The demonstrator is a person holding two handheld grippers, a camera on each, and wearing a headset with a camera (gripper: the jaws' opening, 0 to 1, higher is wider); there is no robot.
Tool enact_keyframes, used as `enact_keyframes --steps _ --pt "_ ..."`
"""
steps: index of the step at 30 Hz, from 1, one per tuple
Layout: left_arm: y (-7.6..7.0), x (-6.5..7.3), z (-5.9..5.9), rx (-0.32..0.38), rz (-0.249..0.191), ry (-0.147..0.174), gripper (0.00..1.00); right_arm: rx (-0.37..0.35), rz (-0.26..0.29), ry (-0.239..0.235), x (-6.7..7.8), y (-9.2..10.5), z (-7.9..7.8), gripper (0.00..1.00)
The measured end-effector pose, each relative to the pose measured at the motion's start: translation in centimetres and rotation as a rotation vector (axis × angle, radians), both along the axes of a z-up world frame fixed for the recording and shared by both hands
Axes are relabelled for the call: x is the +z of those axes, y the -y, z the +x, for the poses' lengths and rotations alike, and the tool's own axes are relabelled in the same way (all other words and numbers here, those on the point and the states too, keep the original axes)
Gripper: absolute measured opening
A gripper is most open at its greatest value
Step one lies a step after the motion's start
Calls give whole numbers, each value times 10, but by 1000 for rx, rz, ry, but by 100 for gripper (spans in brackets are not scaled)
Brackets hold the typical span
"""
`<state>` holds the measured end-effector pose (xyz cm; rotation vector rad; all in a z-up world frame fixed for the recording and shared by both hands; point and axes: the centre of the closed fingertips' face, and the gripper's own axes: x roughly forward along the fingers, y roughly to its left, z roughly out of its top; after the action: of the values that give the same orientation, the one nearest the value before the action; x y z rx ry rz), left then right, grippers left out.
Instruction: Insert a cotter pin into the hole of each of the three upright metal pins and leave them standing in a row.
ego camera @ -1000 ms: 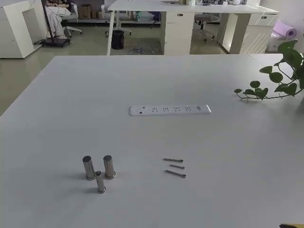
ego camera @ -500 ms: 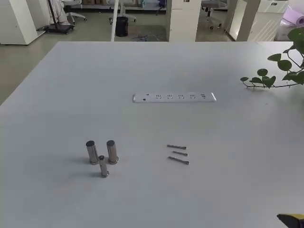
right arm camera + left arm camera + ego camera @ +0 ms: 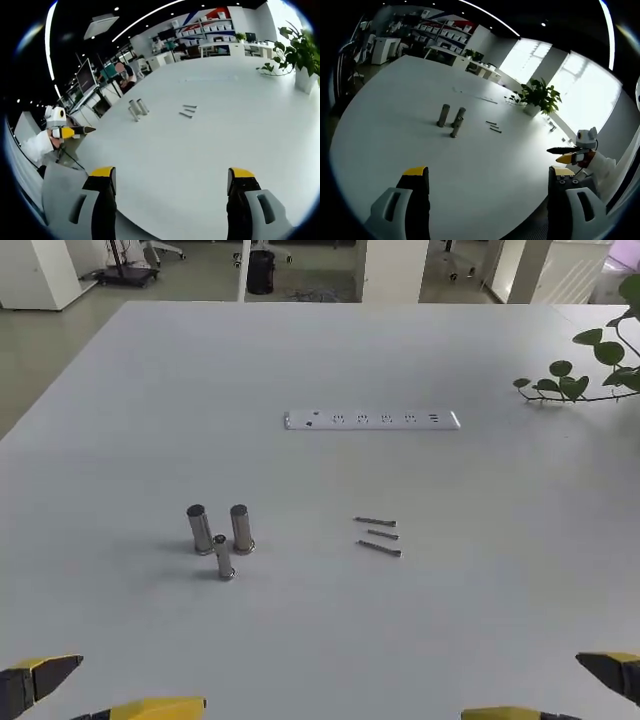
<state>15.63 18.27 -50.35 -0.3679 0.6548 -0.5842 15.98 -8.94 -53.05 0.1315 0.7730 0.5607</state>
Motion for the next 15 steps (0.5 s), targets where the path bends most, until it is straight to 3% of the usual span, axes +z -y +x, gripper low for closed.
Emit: enact_keyframes --steps 3,11,15 --pt "-1 -2 1 -20 26 6 99 2 -2 0 0 -1 0 90" --pt "1 0 6 -46 41 32 99 -12 2 2 1 -1 -1 90" --pt "3 6 14 -31 -4 60 99 -20 2 3 2 0 -1 89"
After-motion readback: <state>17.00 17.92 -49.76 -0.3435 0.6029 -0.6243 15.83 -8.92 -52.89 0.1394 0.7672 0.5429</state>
